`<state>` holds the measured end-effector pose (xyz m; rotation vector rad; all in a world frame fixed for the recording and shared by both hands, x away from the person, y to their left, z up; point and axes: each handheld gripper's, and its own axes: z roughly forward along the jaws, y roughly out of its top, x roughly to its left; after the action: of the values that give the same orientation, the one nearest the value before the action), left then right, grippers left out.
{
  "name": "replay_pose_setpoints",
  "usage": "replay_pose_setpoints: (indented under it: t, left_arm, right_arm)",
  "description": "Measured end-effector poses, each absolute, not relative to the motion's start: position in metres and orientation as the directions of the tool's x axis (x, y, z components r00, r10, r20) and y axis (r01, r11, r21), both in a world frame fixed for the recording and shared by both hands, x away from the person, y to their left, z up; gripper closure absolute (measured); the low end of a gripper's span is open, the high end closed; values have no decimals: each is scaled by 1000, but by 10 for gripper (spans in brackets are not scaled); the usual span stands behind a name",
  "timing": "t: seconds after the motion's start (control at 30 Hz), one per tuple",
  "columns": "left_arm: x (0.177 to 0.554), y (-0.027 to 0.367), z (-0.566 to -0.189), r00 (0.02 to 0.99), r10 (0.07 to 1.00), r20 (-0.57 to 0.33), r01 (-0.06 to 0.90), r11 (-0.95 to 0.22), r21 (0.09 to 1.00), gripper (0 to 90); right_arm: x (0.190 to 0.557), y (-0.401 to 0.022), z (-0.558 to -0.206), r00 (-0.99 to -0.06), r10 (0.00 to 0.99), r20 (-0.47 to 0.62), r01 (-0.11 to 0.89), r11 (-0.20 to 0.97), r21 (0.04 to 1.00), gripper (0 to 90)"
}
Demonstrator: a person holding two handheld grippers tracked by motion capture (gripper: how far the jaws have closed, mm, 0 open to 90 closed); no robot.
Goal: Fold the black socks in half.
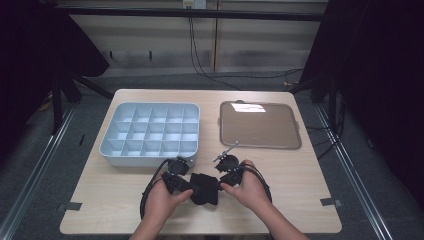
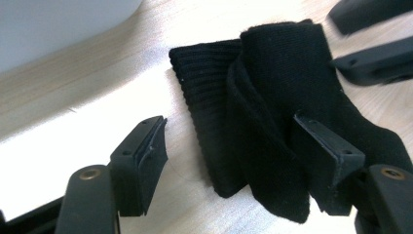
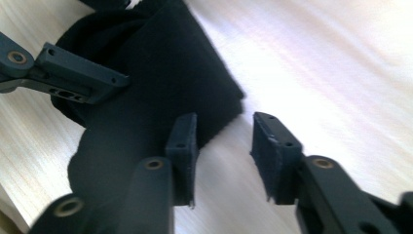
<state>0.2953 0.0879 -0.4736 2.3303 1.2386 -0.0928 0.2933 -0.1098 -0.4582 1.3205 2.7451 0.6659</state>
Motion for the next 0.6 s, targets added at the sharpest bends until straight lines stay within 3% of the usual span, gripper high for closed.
replay_pose_setpoints:
  t: [0.03, 0.23, 0.37, 0.6]
  left_arm:
    - [295, 88, -474, 585, 760, -283, 794, -464, 393, 307]
    - [295, 86, -469, 590, 760, -273, 790, -472, 392, 309]
    - [296, 87, -466, 590, 760, -273, 789, -470, 397, 309]
    - [297, 85, -461, 592, 759, -270, 785, -469, 404, 300]
  right_arm:
    - [293, -110, -458, -641, 751, 160, 741, 550, 386, 578]
    - [287, -134, -456, -671, 735, 97, 679, 555, 480, 377]
    - [285, -148, -466, -662, 746, 73, 679, 555, 482, 328]
    - [281, -179, -480, -609, 792, 46, 669, 481, 566, 250]
